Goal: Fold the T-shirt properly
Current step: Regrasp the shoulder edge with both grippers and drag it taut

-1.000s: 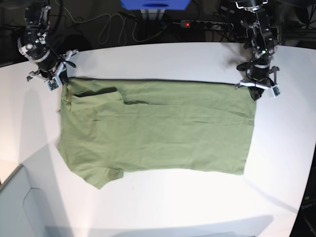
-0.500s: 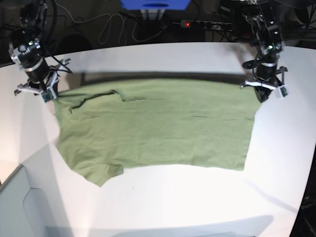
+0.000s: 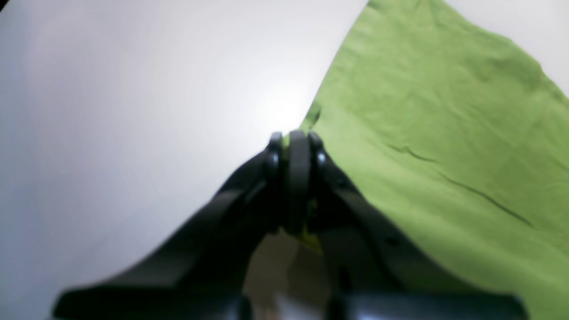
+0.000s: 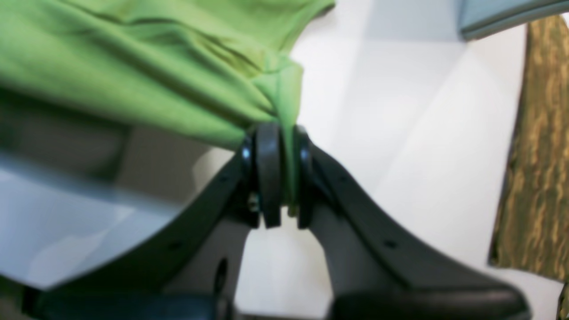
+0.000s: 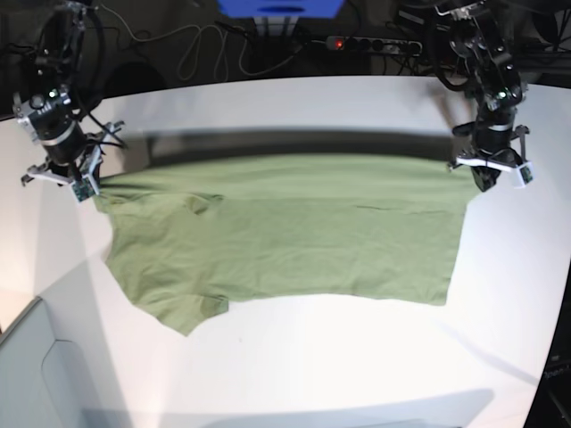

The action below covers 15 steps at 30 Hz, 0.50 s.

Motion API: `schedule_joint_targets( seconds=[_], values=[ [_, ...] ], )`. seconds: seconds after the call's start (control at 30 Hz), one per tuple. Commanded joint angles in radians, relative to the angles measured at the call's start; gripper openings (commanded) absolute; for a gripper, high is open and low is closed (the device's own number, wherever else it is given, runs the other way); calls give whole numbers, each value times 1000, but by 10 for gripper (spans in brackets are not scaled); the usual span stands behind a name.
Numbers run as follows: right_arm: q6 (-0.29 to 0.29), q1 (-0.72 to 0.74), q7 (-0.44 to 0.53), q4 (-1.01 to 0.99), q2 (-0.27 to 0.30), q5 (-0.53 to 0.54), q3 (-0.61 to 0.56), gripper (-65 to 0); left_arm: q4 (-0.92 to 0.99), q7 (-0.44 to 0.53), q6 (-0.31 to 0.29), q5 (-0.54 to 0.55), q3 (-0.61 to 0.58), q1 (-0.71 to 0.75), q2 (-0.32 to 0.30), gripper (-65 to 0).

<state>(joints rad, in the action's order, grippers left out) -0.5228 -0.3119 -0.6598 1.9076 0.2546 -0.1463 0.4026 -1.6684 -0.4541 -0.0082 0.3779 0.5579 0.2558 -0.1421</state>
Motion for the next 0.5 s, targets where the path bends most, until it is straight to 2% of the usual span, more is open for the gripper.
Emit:
schedule_joint_targets(
  seconds=[0.0, 0.13, 0.47],
  values=[
    [-9, -13, 8, 14, 10, -3, 6, -648, -13, 22, 7, -1, 9, 15, 2, -650],
    [-9, -71, 10, 14, -19, -3, 6, -648, -14, 22, 7, -1, 9, 63, 29, -650],
    [-9, -185, 10, 11, -16, -5, 6, -647, -16, 28, 7, -1, 9, 178, 37, -650]
  ],
)
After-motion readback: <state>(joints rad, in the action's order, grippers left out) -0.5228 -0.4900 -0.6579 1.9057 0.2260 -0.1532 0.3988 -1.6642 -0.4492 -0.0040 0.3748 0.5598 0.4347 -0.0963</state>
